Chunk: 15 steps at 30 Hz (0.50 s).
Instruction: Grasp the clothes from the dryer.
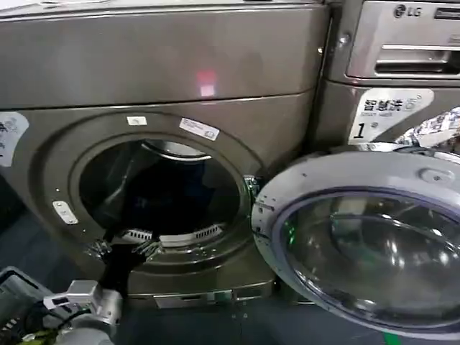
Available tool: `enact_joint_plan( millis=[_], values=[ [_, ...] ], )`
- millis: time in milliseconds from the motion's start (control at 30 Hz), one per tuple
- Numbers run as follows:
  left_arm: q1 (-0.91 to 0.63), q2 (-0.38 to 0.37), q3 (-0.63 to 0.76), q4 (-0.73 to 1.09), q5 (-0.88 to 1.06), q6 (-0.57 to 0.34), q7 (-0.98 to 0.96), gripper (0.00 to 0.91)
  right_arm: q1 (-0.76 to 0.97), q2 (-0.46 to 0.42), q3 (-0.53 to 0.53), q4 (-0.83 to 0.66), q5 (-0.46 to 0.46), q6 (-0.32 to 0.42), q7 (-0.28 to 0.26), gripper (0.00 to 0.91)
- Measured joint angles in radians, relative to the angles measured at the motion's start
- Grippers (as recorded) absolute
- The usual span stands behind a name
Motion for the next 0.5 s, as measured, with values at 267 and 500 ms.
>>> enact_joint_plan(
  millis=[267, 500],
  values=[
    [0.006, 0.006, -0.007, -0.008, -0.005, 0.000, -0.001, 0.907, 0.000, 0.008, -0.008, 0.007, -0.001, 0.004, -0.002, 0.907],
    [-0.007, 0.011, -0.013, 0.005, -0.011, -0.010, -0.001, 0.907, -0.011, 0.017, 0.008, 0.019, -0.026, -0.004, -0.024, 0.907]
  ],
)
